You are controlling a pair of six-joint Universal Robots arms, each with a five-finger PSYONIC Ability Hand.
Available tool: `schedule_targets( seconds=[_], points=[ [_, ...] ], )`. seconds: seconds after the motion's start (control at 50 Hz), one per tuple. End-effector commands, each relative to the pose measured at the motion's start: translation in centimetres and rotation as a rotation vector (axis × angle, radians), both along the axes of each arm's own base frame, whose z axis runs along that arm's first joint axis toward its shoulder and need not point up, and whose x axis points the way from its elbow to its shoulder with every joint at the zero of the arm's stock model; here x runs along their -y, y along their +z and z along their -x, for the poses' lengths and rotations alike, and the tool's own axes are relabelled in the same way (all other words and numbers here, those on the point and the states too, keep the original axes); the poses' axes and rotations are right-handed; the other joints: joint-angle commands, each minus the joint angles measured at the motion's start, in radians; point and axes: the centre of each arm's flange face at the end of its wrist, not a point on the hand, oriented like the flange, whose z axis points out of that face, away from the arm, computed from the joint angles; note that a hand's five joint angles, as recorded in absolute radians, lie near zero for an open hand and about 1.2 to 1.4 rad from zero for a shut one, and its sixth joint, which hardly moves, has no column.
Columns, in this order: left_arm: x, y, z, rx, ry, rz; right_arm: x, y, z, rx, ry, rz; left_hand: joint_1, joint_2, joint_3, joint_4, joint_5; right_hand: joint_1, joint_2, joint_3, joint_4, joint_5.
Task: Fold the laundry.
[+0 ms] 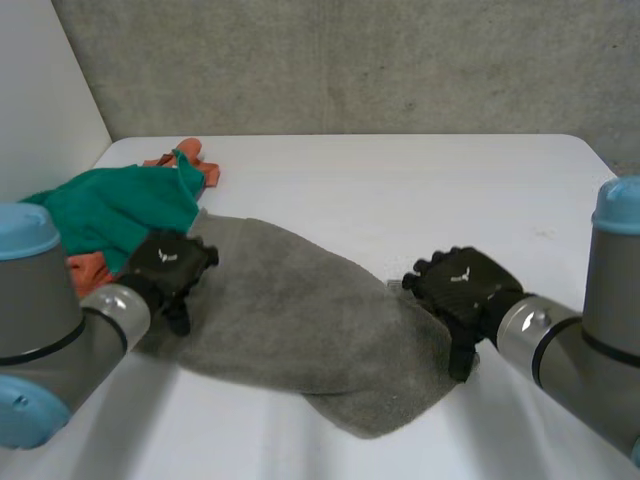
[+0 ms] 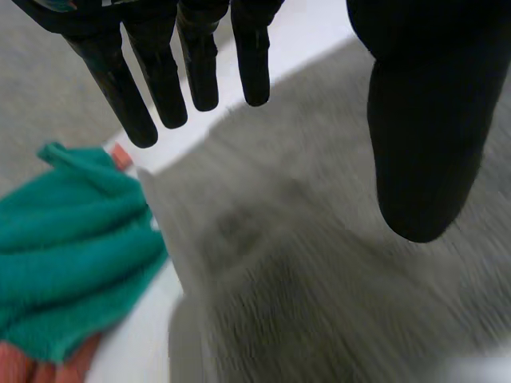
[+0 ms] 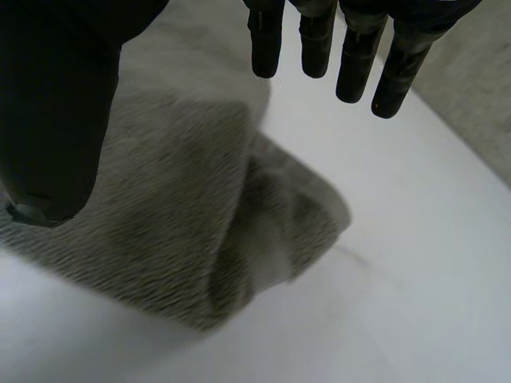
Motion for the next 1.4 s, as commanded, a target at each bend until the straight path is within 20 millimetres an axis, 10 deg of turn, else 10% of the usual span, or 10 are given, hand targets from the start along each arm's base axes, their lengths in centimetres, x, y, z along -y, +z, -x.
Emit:
schedule_targets(
  seconds=[0.02, 0.16, 0.32, 0.42, 0.48, 0.88, 1.1, 1.22, 1.4],
  points=[
    [-1.8, -2.2, -1.5, 0.028, -0.037, -0.117, 0.1, -3.6, 0.6, 0.003, -0.088, -0.046, 0.053, 0.061, 0.055, 0.064, 0.069, -0.012, -0.038, -0.032, -0.050, -0.048],
    [-0.9, -2.7, -2.7, 0.023, 0.008, -0.123, 0.2, -5.6, 0.3, 0.028, -0.102, -0.017, 0.135, 0.143, 0.138, 0.146, 0.151, -0.012, -0.038, -0.032, -0.050, -0.048],
    [0.3, -3.2, -2.7, 0.013, 0.018, -0.056, 0.1, -5.9, -0.6, 0.092, -0.093, 0.039, 0.405, 0.412, 0.407, 0.415, 0.421, 1.147, 1.121, 1.126, 1.109, 1.111],
    [0.5, -3.7, -2.5, 0.020, 0.016, -0.044, 0.2, -4.2, -0.7, 0.123, -0.093, 0.097, 1.032, 1.040, 1.034, 1.043, 1.048, 1.210, 1.184, 1.189, 1.172, 1.173],
    [0.5, -3.3, -2.4, 0.017, 0.017, -0.028, 0.5, -2.4, -0.7, 0.146, -0.094, 0.148, 1.033, 1.041, 1.036, 1.044, 1.049, 1.210, 1.184, 1.189, 1.172, 1.173],
    [-3.4, 15.0, -3.0, -0.356, 0.044, 0.460, 0.5, 13.7, -0.1, 0.182, -0.051, 0.553, 1.033, 1.041, 1.036, 1.044, 1.049, 1.210, 1.184, 1.189, 1.172, 1.173],
    [-1.6, 9.1, -0.9, -0.338, -0.003, 0.179, 5.9, 9.9, -3.4, -0.064, 0.058, 0.471, 1.033, 1.041, 1.036, 1.044, 1.049, 1.170, 1.144, 1.150, 1.132, 1.134],
    [0.0, 5.1, 0.8, -0.294, -0.015, 0.048, 8.5, 6.3, -4.5, -0.117, 0.049, 0.443, 1.033, 1.041, 1.036, 1.044, 1.049, -0.012, -0.038, -0.032, -0.050, -0.048],
    [1.8, 4.4, 0.6, -0.271, 0.081, 0.060, 8.7, 6.0, -3.0, 0.041, -0.139, 0.375, 1.033, 1.041, 1.036, 1.044, 1.049, -0.012, -0.038, -0.032, -0.050, -0.048]
  ],
)
